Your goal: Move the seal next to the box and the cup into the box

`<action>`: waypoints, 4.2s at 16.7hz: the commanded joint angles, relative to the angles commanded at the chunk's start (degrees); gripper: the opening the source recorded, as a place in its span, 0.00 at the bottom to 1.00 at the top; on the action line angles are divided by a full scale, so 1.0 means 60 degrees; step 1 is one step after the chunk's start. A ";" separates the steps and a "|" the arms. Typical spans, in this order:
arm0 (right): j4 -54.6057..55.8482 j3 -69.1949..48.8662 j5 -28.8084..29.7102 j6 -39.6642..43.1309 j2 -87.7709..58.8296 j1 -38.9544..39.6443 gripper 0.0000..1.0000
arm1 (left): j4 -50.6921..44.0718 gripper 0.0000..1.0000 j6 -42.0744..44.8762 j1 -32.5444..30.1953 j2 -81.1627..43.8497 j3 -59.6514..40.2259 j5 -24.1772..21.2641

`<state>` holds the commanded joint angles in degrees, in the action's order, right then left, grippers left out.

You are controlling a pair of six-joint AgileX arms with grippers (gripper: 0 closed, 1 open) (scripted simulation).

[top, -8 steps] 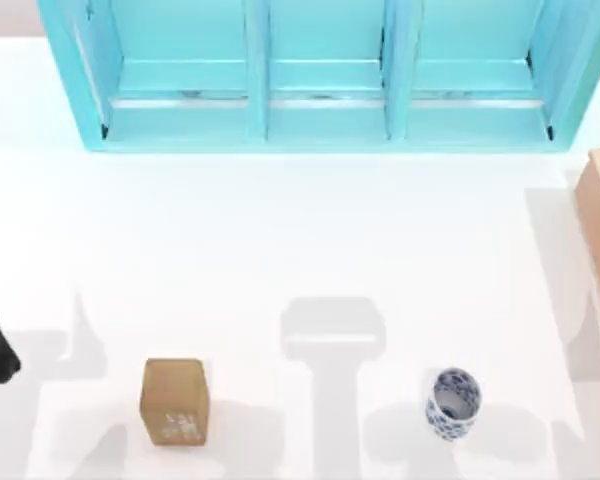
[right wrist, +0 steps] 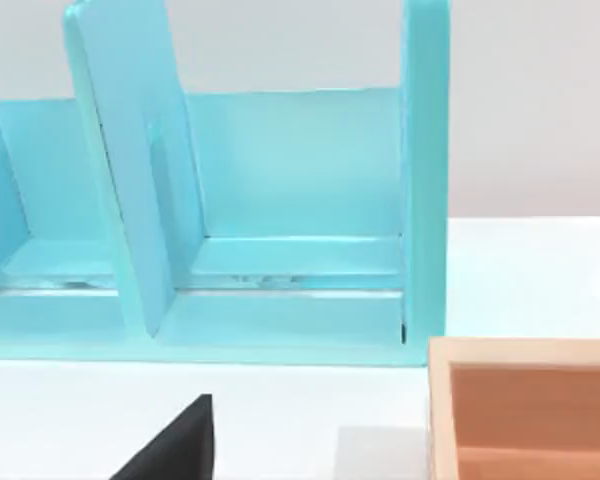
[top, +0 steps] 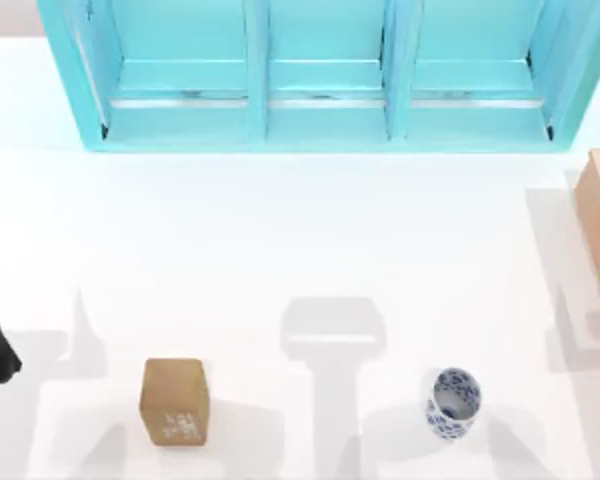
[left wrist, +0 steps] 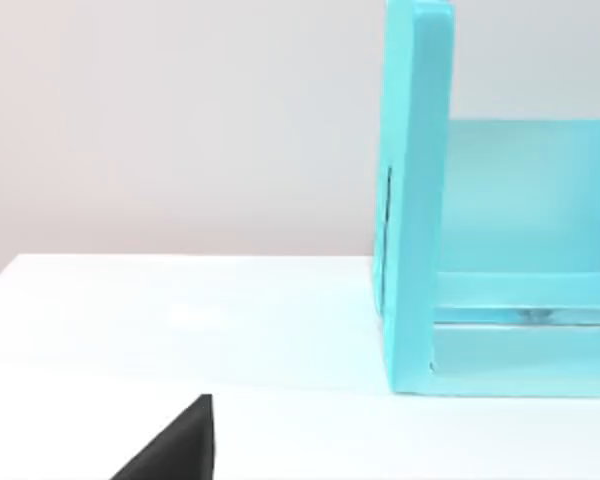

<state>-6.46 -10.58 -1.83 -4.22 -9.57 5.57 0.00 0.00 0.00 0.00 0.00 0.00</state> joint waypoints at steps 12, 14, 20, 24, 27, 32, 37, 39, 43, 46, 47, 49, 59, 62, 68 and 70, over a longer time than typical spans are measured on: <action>-0.6853 -0.9123 -0.0844 -0.4122 -1.0080 0.4420 1.00 | 0.0000 1.00 0.0000 0.0000 0.0000 0.0000 0.0000; -0.8216 -1.0960 -0.0898 -0.4932 -1.2159 0.5202 1.00 | 0.0000 1.00 0.0000 0.0000 0.0000 0.0000 0.0000; -1.1804 -1.6606 -0.0744 -0.7232 -1.7875 0.7277 1.00 | 0.0000 1.00 0.0000 0.0000 0.0000 0.0000 0.0000; -1.3451 -2.0112 -0.0391 -0.8484 -2.0771 0.8324 1.00 | 0.0000 1.00 0.0000 0.0000 0.0000 0.0000 0.0000; -1.4226 -2.2275 -0.0066 -0.9189 -2.2300 0.8887 1.00 | 0.0000 1.00 0.0000 0.0000 0.0000 0.0000 0.0000; -1.4736 -2.4158 0.0325 -0.9782 -2.3497 0.9337 1.00 | 0.0000 1.00 0.0000 0.0000 0.0000 0.0000 0.0000; -1.4754 -2.4245 0.0347 -0.9809 -2.3548 0.9356 1.00 | 0.0000 1.00 0.0000 0.0000 0.0000 0.0000 0.0000; -1.4717 -2.4200 0.0333 -0.9798 -2.3529 0.9310 1.00 | 0.0000 1.00 0.0000 0.0000 0.0000 0.0000 0.0000; -1.3821 -2.3120 0.0344 -0.9778 -2.3325 0.9328 1.00 | 0.0000 1.00 0.0000 0.0000 0.0000 0.0000 0.0000; -1.2604 -2.1540 0.0340 -0.9790 -2.3019 0.9342 1.00 | 0.0000 1.00 0.0000 0.0000 0.0000 0.0000 0.0000; -1.2185 -2.1008 0.0338 -0.9796 -2.2920 0.9348 1.00 | 0.0000 1.00 0.0000 0.0000 0.0000 0.0000 0.0000; -1.1468 -2.0128 0.0337 -0.9809 -2.2769 0.9363 1.00 | 0.0000 1.00 0.0000 0.0000 0.0000 0.0000 0.0000; -1.0907 -1.9525 0.0336 -0.9825 -2.2675 0.9379 0.77 | 0.0000 1.00 0.0000 0.0000 0.0000 0.0000 0.0000; -1.0907 -1.9525 0.0336 -0.9825 -2.2675 0.9379 0.55 | 0.0000 1.00 0.0000 0.0000 0.0000 0.0000 0.0000; -1.0907 -1.9525 0.0336 -0.9825 -2.2675 0.9379 0.10 | 0.0000 1.00 0.0000 0.0000 0.0000 0.0000 0.0000; -1.0907 -1.9525 0.0336 -0.9825 -2.2675 0.9379 0.00 | 0.0000 1.00 0.0000 0.0000 0.0000 0.0000 0.0000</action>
<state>-71.90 -127.73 0.18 -63.18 -145.62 61.85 0.00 0.00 0.00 0.00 0.00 0.00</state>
